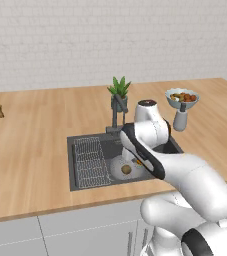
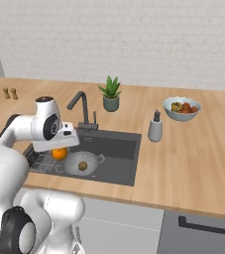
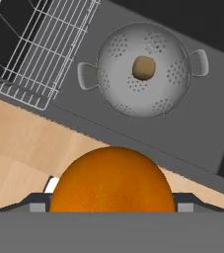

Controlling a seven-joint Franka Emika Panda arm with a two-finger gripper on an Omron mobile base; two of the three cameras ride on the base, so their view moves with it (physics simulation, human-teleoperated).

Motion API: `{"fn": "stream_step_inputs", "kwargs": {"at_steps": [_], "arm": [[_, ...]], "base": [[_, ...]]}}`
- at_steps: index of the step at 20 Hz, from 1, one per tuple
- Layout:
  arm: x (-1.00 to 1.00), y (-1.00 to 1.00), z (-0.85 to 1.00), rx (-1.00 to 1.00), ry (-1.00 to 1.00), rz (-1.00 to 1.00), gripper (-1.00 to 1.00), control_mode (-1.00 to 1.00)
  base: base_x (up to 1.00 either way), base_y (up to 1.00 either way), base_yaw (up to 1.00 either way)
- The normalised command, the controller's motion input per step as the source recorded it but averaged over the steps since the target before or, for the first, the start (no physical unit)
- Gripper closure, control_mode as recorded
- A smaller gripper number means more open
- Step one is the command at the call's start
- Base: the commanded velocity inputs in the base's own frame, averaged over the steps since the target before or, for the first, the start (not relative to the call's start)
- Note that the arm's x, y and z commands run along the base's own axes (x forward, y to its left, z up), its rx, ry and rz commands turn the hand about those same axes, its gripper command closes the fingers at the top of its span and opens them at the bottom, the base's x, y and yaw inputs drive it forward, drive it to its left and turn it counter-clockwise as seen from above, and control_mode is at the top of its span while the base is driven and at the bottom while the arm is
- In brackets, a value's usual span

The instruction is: Put the colander in the sink, put the orange, kiwi in the colander, and turn on the sink faucet and pour water over the colander.

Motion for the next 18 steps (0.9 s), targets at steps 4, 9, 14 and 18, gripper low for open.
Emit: {"fn": "stream_step_inputs", "kwargs": {"at_steps": [4, 9, 14, 18], "arm": [[0.13, -0.79, 0.01, 0.12, 0.00, 0.05, 1.00, -1.00], [0.29, -0.73, 0.00, 0.20, 0.01, 0.10, 1.00, -1.00], [0.50, -0.50, -0.01, 0.23, 0.02, 0.08, 1.00, -1.00], [0.61, -0.27, -0.09, 0.23, 0.00, 0.07, 1.00, -1.00]], "base": [[0.00, 0.00, 0.00], [0.00, 0.00, 0.00], [0.00, 0.00, 0.00], [0.00, 0.00, 0.00]]}}
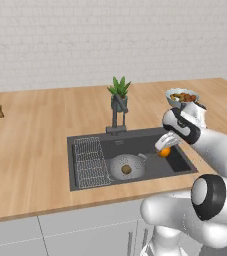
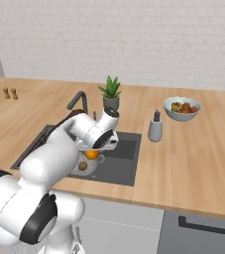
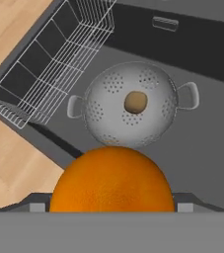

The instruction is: Put the colander in the sink, put the orange, kiwi in the colander, and turn on the sink faucet and pour water over the colander.

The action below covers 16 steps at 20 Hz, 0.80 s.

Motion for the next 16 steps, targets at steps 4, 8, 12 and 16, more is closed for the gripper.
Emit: {"fn": "stream_step_inputs", "kwargs": {"at_steps": [4, 8, 12, 16], "arm": [[0.56, -0.10, -0.18, 0.15, 0.00, 0.03, 1.00, -1.00], [0.38, 0.05, -0.20, 0.02, 0.02, 0.00, 1.00, -1.00], [0.28, 0.16, -0.23, -0.01, 0.00, 0.00, 1.00, -1.00], [0.22, 0.30, -0.36, -0.05, 0.01, 0.00, 1.00, -1.00]], "base": [[0.00, 0.00, 0.00], [0.00, 0.00, 0.00], [0.00, 0.00, 0.00], [0.00, 0.00, 0.00]]}}
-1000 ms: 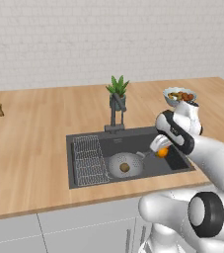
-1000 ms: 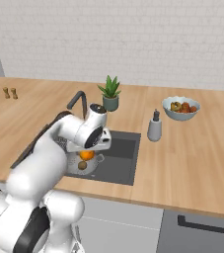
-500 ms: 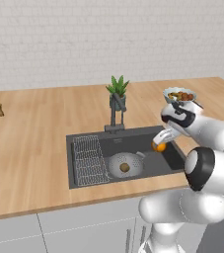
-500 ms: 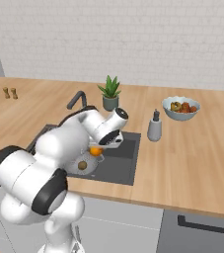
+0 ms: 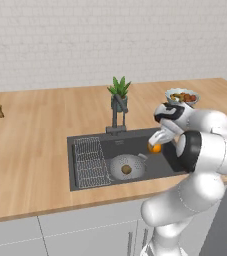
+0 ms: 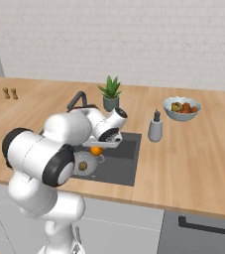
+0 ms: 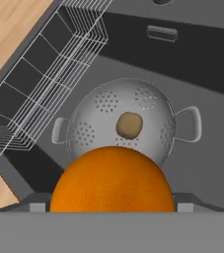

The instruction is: Put the colander in the sink, put the orange, kiwi in the colander, and turn on the sink faucet and pour water over the colander.

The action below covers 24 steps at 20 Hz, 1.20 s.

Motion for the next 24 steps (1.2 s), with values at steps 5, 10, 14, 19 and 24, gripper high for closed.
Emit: {"fn": "stream_step_inputs", "kwargs": {"at_steps": [5, 10, 14, 19, 24], "arm": [[0.28, 0.22, -0.44, -0.02, 0.03, 0.00, 1.00, -1.00], [0.23, 0.18, -0.50, -0.07, 0.12, 0.00, 1.00, -1.00], [0.16, 0.06, -0.45, -0.08, 0.04, 0.00, 1.00, -1.00], [0.16, 0.04, -0.35, -0.01, 0.00, 0.00, 1.00, -1.00], [0.03, 0.16, -0.39, 0.00, -0.01, 0.00, 1.00, -1.00]], "base": [[0.00, 0.00, 0.00], [0.00, 0.00, 0.00], [0.00, 0.00, 0.00], [0.00, 0.00, 0.00], [0.00, 0.00, 0.00]]}}
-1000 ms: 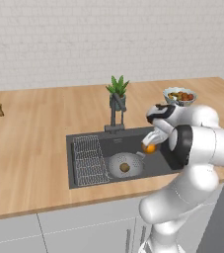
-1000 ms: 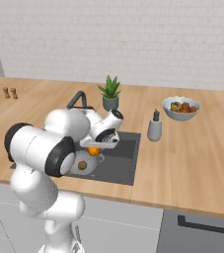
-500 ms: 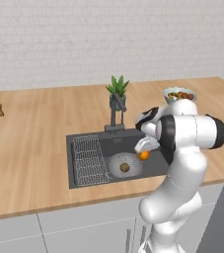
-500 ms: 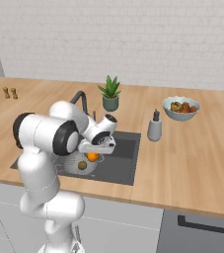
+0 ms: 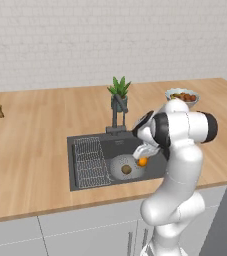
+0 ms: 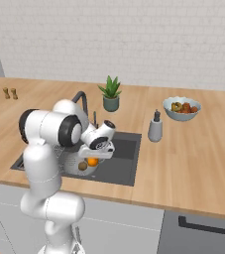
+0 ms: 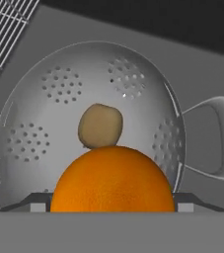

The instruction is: Put the colander in the sink, put the orange, kiwi in the colander, and turn on the sink faucet and pour water over the colander.

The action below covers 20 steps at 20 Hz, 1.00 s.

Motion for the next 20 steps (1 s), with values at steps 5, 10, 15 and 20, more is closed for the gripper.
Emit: {"fn": "stream_step_inputs", "kwargs": {"at_steps": [5, 10, 15, 20], "arm": [[0.14, 0.16, -0.32, -0.01, 0.00, -0.01, 1.00, -1.00], [0.13, 0.08, -0.33, -0.02, 0.00, -0.01, 1.00, -1.00], [0.04, 0.10, -0.24, -0.01, 0.00, -0.01, 1.00, -1.00], [-0.05, 0.15, -0.15, 0.00, -0.01, 0.00, -1.00, -1.00]], "base": [[0.00, 0.00, 0.00], [0.00, 0.00, 0.00], [0.00, 0.00, 0.00], [0.00, 0.00, 0.00]]}}
